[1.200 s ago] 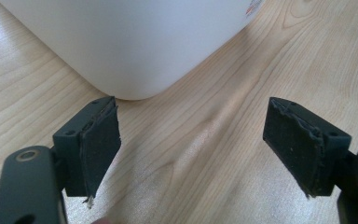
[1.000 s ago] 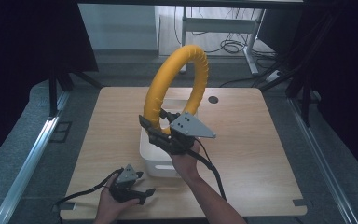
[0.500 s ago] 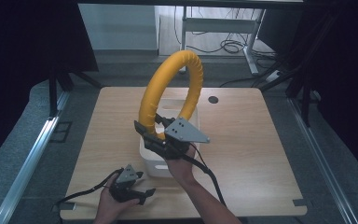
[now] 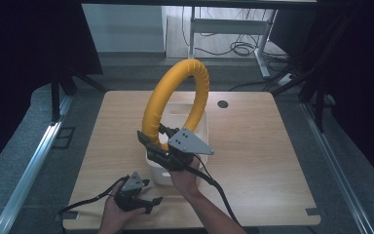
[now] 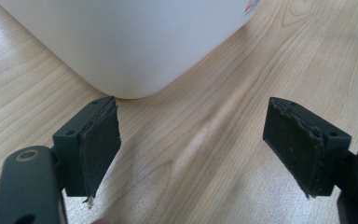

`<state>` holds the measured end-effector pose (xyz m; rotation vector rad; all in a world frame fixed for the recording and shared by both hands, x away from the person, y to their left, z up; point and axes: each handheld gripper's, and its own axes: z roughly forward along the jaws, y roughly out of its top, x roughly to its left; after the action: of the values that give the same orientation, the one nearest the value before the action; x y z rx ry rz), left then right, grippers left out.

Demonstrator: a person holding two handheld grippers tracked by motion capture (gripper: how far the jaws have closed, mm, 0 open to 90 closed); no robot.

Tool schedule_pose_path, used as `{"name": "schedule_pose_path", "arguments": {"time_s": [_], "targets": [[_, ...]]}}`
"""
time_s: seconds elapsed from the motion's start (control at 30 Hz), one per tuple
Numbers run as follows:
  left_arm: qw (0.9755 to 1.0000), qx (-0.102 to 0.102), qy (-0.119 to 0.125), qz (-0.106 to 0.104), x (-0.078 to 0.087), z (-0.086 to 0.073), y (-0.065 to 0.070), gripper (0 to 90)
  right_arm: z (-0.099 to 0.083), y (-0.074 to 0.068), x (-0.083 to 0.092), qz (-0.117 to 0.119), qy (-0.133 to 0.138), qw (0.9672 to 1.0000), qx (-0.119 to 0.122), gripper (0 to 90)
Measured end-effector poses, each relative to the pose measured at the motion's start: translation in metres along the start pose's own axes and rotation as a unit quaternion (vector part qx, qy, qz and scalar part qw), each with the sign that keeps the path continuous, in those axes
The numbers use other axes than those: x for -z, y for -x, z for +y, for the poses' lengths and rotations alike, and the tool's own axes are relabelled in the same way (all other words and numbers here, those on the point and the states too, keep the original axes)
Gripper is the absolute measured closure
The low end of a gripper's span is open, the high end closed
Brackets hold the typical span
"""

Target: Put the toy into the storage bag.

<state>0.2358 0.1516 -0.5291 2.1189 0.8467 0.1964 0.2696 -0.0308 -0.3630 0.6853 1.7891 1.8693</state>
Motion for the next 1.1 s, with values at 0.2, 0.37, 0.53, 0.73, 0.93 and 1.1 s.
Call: {"name": "schedule_pose_path", "arguments": {"time_s": [0.2,0.37,0.53,0.73,0.93,1.1], "targets": [[1.0,0.003,0.002,-0.001,-0.001,0.0,0.0,18.9,-0.007,-0.004,-0.002,-0.006,-0.001,1.0,-0.003,47.6],[1.0,0.003,0.002,-0.002,-0.001,0.0,0.001,19.0,-0.015,-0.006,-0.003,-0.013,-0.003,0.9999,0.002,47.6],[1.0,0.003,0.002,-0.002,-0.001,0.0,0.001,19.0,-0.02,-0.006,-0.005,-0.015,-0.005,0.9999,-0.001,47.6],[1.0,0.001,-0.001,-0.002,-0.001,0.0,0.0,19.0,-0.027,-0.005,-0.005,-0.018,-0.01,0.9998,-0.006,47.6],[1.0,0.001,-0.001,-0.003,-0.001,-0.001,0.0,19.0,-0.032,-0.005,-0.006,-0.018,-0.016,0.9996,-0.015,47.5],[1.0,-0.001,-0.002,-0.002,-0.002,-0.001,0.0,19.0,-0.037,-0.004,-0.006,-0.02,-0.022,0.9993,-0.023,47.5]]}}
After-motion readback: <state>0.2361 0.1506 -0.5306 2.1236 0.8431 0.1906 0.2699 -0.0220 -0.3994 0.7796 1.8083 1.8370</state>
